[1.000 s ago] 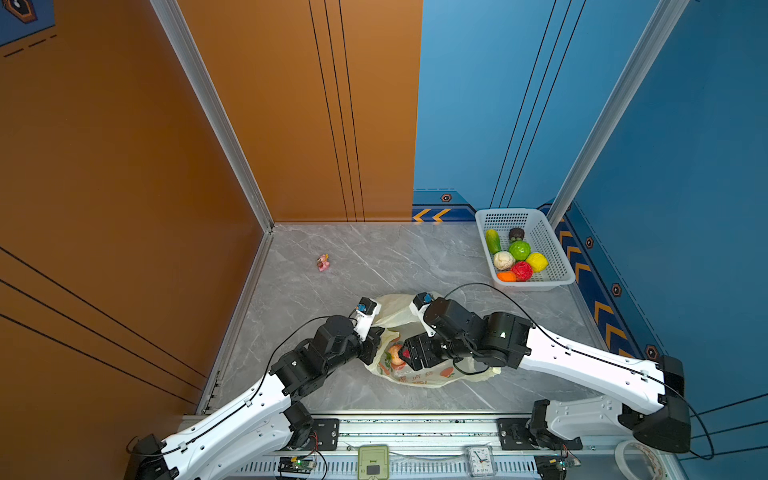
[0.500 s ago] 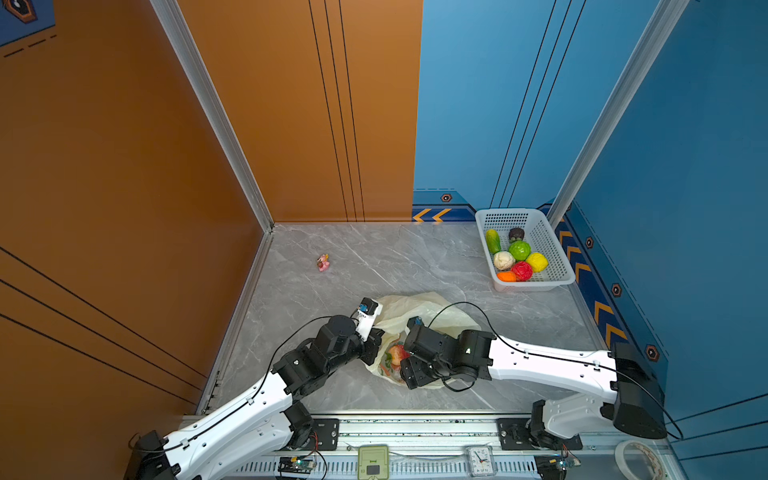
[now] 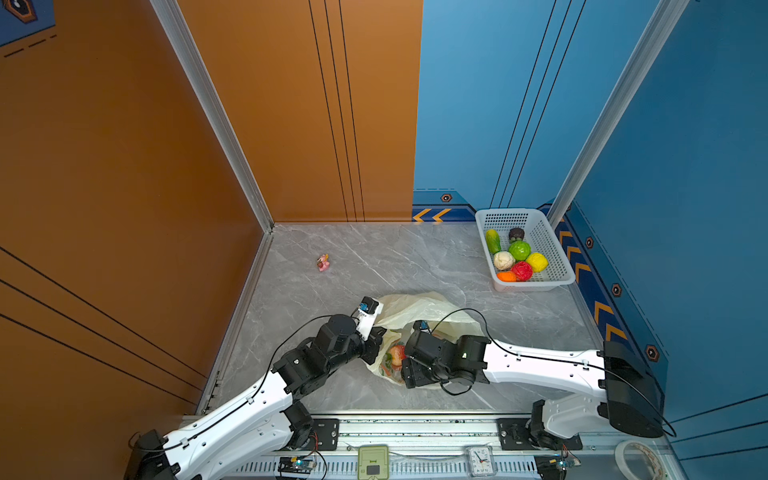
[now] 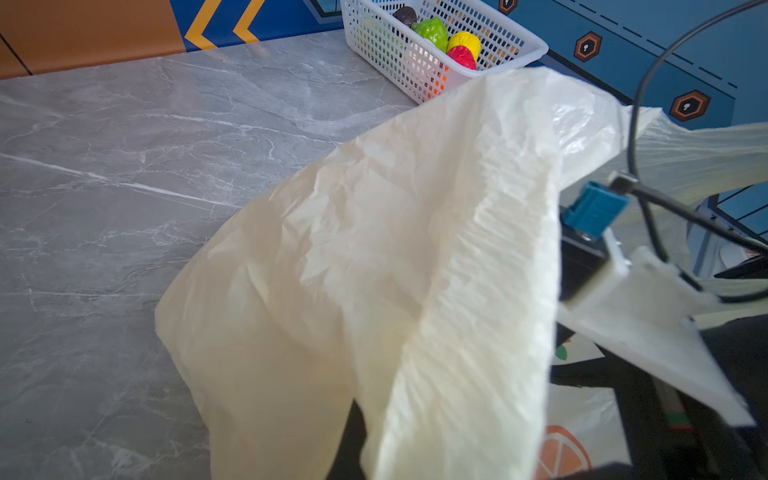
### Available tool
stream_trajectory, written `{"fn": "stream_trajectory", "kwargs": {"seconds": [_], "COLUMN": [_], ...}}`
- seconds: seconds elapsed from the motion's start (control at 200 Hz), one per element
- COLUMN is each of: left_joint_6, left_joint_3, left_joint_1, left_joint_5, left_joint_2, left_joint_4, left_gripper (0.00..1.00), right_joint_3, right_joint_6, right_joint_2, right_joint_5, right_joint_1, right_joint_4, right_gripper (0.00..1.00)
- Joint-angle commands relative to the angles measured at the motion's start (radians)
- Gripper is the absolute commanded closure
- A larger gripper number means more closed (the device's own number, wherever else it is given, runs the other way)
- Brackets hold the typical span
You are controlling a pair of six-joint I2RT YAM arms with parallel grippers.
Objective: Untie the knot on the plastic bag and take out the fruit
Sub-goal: 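Lower the right gripper into the bag toward the red strawberry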
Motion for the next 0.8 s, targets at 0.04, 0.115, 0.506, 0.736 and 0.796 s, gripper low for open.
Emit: {"fn": "stream_trajectory", "kwargs": {"seconds": [0.04,0.115,0.506,0.736,0.796], "left_joint_6": [-0.014,-0.011,-0.01,-0.018,-0.018], "left_joint_3": [0.003,0.001,-0.018,-0.037,-0.041], "left_joint_1": [-0.02,-0.03,-0.04,-0.04,-0.04], "left_joint_5": [0.035,0.039,0.04,0.034,0.032], "left_joint_2": [-0.007,0.0,-0.014,-0.026,-0.027], "left_joint_4": [0.002,0.003,0.002,-0.003,-0.005], "left_gripper": [1.0,1.0,1.0,1.0,1.0], "right_joint_3": [-0.016,-0.033,-0.002,0.058,0.082], "right_joint_6": [0.12,0.164,0.275,0.273,0.264], "right_joint_2": [0.038,0.047,0.159,0.228,0.25], "right_joint_5": [-0.011,-0.025,-0.116,-0.122,-0.126], "right_joint_1": [-0.08,-0.096,-0.108,-0.102,-0.1], "right_joint_4": [0.111,0.184,0.254,0.217,0.206], "right_gripper": [0.14,0.13,0.1,0.06,0.06]}}
